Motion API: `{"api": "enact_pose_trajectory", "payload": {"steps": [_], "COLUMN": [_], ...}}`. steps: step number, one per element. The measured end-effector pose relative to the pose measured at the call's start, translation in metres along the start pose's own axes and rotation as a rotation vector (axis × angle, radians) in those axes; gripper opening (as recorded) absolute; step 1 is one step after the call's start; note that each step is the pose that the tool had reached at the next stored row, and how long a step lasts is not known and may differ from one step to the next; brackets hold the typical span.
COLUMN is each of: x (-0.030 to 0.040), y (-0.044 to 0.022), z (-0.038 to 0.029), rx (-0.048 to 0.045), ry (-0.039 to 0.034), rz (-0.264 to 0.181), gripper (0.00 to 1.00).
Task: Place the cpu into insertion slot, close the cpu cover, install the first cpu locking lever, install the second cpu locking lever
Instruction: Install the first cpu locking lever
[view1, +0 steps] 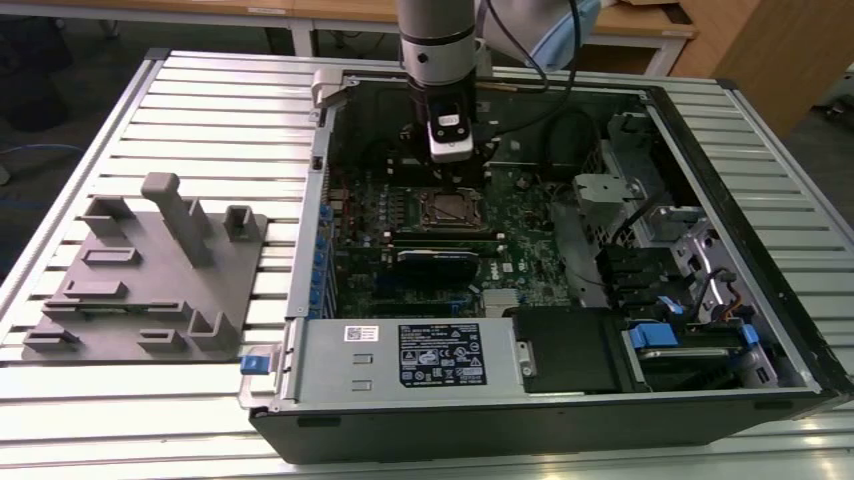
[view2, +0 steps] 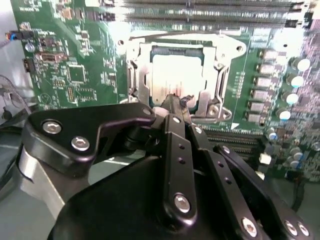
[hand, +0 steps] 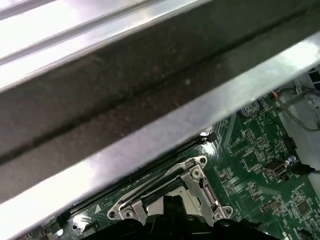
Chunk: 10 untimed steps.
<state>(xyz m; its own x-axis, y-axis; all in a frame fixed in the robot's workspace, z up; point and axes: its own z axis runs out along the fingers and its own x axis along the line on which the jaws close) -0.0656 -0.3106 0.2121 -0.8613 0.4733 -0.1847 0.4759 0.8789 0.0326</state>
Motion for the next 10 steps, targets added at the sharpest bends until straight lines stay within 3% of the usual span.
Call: {"api": "enact_pose_trajectory", "payload": {"steps": [4, 5, 9, 10], "x": [0.0, -0.0002, -0.0015, -0.0016], "y": [-0.0001, 0.0001, 0.0008, 0.0008], "z": [0.0, 0.0002, 0.0012, 0.0012], "rx": [0.0009, 0.0041, 0.0332, 0.0365], "ry": [0.0007, 0.0069, 0.0621, 0.0677], "rz": [-0.001, -0.001, -0.005, -0.005], "gripper": [0.1, 0.1, 0.1, 0.1]}}
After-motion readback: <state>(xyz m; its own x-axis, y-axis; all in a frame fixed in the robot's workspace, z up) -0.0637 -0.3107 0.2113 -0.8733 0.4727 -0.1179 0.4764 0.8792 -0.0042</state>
